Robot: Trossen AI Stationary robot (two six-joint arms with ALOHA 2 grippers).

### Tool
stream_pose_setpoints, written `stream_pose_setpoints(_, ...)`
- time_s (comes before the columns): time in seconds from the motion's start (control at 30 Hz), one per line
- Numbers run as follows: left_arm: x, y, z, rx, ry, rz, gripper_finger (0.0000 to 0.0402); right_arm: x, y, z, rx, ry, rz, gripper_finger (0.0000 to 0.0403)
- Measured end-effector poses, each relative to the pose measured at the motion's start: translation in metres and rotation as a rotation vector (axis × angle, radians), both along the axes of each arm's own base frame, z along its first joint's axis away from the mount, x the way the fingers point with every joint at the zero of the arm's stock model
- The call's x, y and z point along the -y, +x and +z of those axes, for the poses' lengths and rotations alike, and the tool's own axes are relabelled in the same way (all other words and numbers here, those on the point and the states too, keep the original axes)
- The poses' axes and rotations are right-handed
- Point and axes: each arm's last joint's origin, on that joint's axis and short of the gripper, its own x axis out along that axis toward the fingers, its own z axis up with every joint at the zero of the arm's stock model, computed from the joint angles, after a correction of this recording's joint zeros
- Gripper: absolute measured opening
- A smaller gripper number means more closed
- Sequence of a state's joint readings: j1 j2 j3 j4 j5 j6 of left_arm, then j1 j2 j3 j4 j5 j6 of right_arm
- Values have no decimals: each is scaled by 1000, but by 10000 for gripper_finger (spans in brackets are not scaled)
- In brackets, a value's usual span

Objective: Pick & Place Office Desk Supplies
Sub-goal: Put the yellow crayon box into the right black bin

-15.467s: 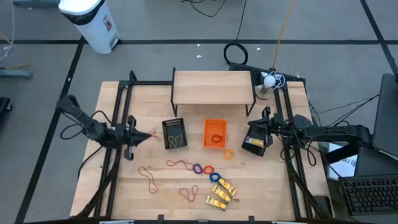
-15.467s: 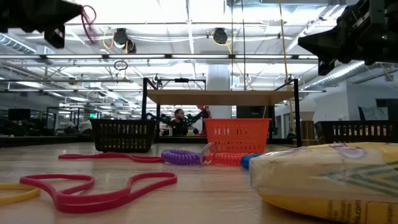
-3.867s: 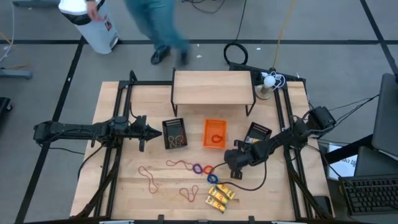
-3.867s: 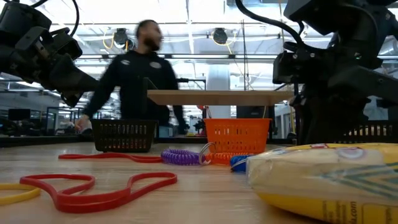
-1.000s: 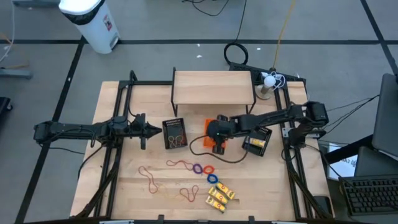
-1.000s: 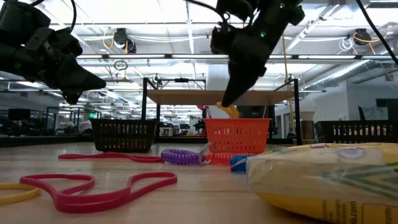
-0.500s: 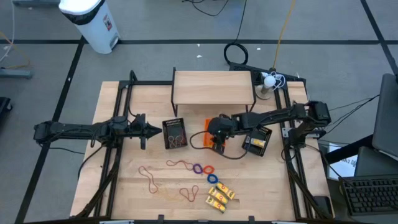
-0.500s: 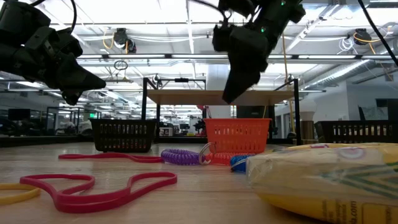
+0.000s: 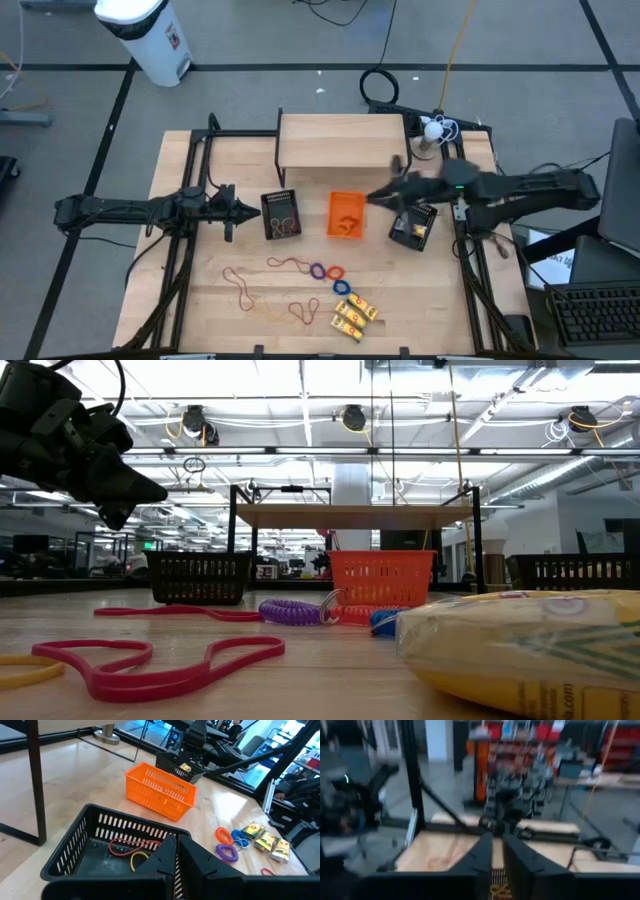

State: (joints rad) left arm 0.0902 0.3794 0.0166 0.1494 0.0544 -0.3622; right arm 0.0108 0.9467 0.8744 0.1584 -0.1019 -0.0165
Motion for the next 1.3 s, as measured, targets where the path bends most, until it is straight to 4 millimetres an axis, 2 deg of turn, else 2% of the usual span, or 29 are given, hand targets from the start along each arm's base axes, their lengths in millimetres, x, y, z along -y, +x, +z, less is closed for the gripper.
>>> stream_pose_setpoints(0.1, 0, 0, 0, -3, 0, 0, 19, 3, -34, -17, 36, 45, -44, 14)
stream_pose_setpoints(0.23, 0, 0, -1, -7, -3, -9, 19, 1, -66, -40, 94, 91, -87, 3)
stream_pose_setpoints(0.37, 0, 0, -1, -13, -8, -15, 19, 2, -89, -61, 167, 108, -139, 2)
stream_pose_setpoints(0.53, 1, -1, -3, -28, -21, -17, 19, 3, -108, -79, 225, 137, -138, 1)
stream_pose_setpoints(0.9, 2, -1, -4, -43, -13, -63, 19, 4, -117, -112, 227, 156, -133, 1)
stream_pose_setpoints(1.13, -2, -1, 16, 39, 153, -48, 19, 3, -115, -128, 193, 205, -129, 1)
stream_pose_setpoints(1.3, -6, -5, 19, 58, 194, -7, 19, 3, -113, -139, 160, 208, -132, 1)
